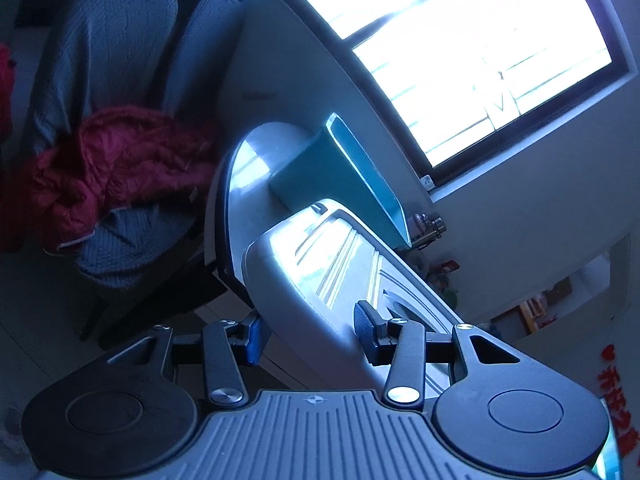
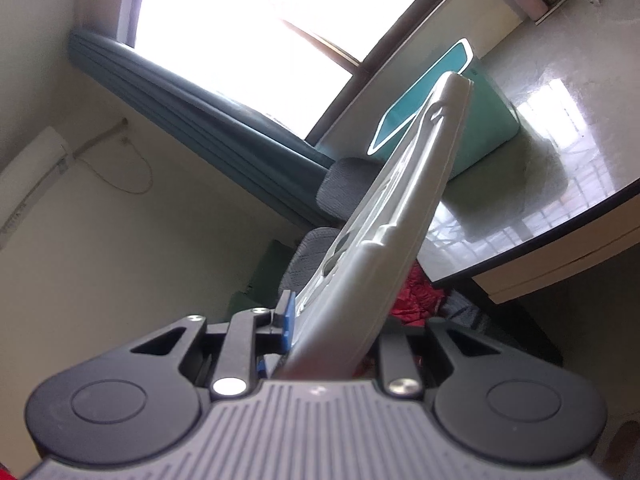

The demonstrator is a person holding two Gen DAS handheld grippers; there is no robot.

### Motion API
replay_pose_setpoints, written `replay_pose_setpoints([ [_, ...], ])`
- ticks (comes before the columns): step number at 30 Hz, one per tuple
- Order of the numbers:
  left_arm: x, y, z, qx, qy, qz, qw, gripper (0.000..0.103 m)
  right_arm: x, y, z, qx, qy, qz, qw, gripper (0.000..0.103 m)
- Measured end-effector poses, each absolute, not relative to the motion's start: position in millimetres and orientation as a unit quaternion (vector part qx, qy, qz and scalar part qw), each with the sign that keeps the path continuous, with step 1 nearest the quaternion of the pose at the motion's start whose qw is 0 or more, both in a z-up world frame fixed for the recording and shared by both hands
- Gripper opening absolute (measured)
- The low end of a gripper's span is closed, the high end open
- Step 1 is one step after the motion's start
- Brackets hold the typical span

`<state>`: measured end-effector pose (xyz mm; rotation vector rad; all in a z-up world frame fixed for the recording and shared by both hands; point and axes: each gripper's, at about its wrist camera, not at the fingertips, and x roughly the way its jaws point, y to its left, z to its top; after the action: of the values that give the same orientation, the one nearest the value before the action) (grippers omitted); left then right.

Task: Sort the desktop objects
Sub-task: 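Carry the upright white lid with both tools over the teal tub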

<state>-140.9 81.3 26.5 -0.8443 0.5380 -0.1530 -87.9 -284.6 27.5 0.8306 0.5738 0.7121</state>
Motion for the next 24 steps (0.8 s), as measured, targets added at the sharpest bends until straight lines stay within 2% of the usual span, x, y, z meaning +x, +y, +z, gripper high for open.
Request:
replay_pose_setpoints([
  [10, -160.1, 58.2, 62.1, -0.344, 0.243, -0.017, 0.907, 0.047, -77.7, -298.7, 5.5, 0.445, 0.264, 0.370, 0.772, 0.022],
  [24, -173.5, 44.8, 70.9, -0.315, 0.239, 0.007, 0.918, 0.047, -81.7, -308.0, -17.8, 0.476, 0.270, 0.387, 0.742, 0.022],
])
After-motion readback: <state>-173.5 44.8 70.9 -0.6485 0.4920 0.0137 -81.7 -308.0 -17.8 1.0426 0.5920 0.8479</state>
